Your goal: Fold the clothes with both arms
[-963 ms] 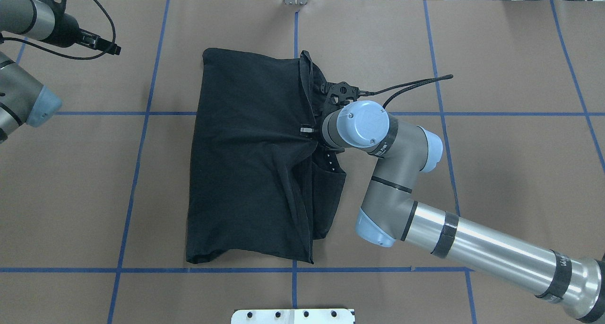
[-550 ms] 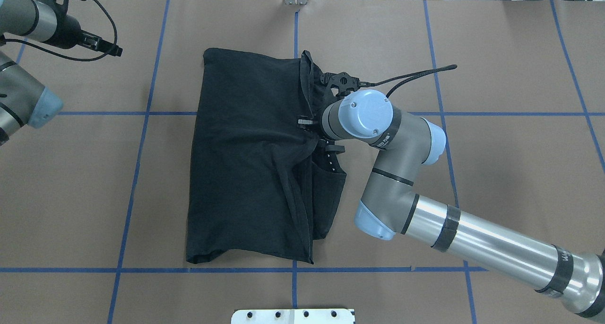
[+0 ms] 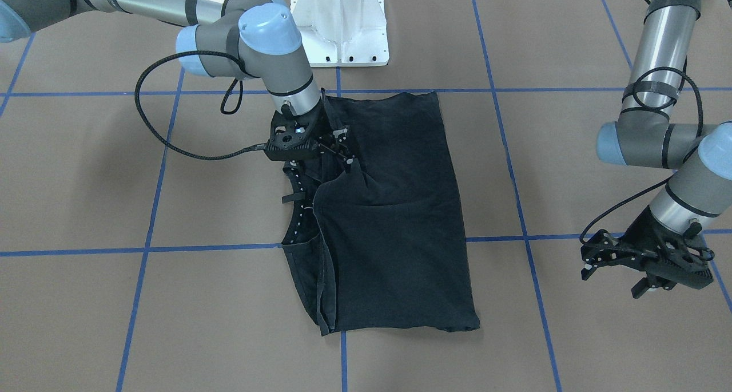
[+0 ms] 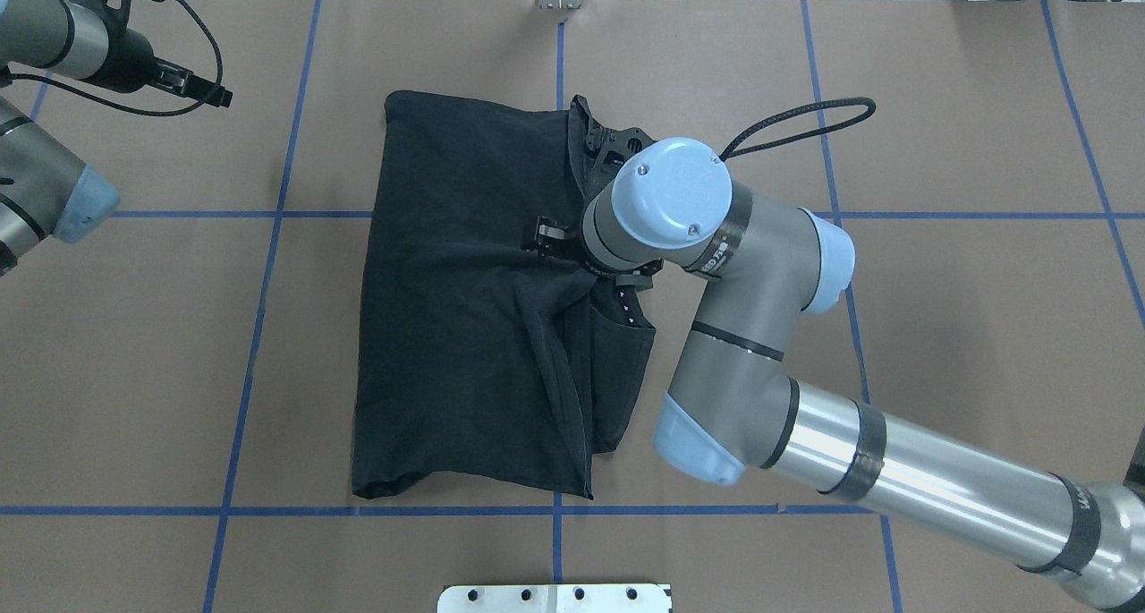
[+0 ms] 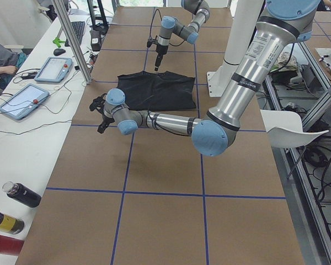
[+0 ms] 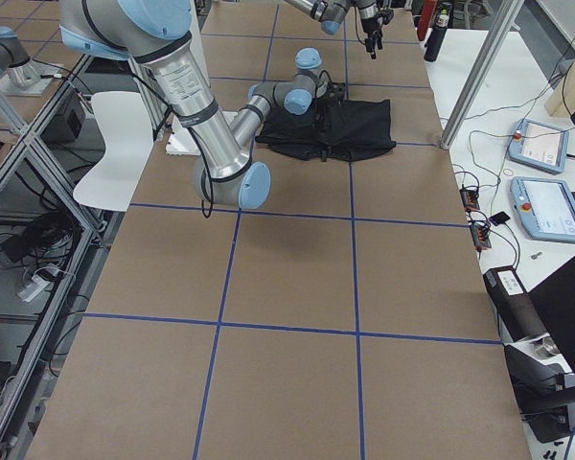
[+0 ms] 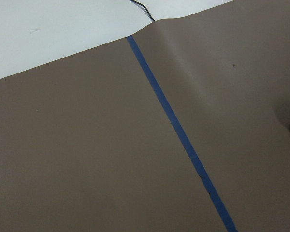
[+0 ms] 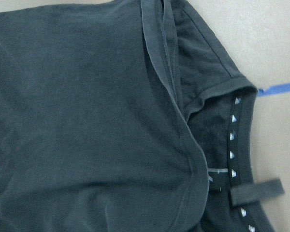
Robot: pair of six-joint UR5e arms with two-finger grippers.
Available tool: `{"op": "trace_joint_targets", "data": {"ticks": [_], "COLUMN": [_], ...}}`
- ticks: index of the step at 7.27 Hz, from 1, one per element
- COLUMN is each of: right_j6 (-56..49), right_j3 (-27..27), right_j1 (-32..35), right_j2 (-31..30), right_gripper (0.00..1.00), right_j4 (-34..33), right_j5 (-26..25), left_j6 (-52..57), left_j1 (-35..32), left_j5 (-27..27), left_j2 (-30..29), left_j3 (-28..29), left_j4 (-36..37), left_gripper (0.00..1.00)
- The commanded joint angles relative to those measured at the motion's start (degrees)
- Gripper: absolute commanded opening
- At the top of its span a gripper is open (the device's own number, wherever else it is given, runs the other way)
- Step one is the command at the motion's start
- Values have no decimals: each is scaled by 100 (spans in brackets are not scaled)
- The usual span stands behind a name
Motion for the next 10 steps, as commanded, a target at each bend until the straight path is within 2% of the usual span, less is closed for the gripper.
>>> {"op": "trace_joint_targets", "data": {"ticks": [1,2,4,5,6,8,10], "right_j6": [723,725,751,751,751,751,751], "right_j3": [625,863,944,927,892,874,874], "right_j1": [-949,-1215,-1550,-1691,-1780,-1807,-1807], "right_j2": [-451,-689,-875,-884,-876,-902,-911], "right_gripper": [99,96,75,57,51,51,43], "right_j4": [-218,-218,-236,-236,-236,-227,-227], "right_j5": [-734,-1001,-1240,-1259,-1294,-1320,-1320], "left_j6": [0,0,-96,-97,-97,-97,-97], "left_j1": [0,0,0,0,0,0,0], "left_j5": [2,2,2,-6,-6,-6,-6], "left_j2": [0,0,0,0,0,9,9], "left_j3": [-9,-9,-44,-53,-61,-62,-53], "left_j4": [0,0,0,0,0,0,0], "left_gripper": [100,100,100,100,100,100,100]}}
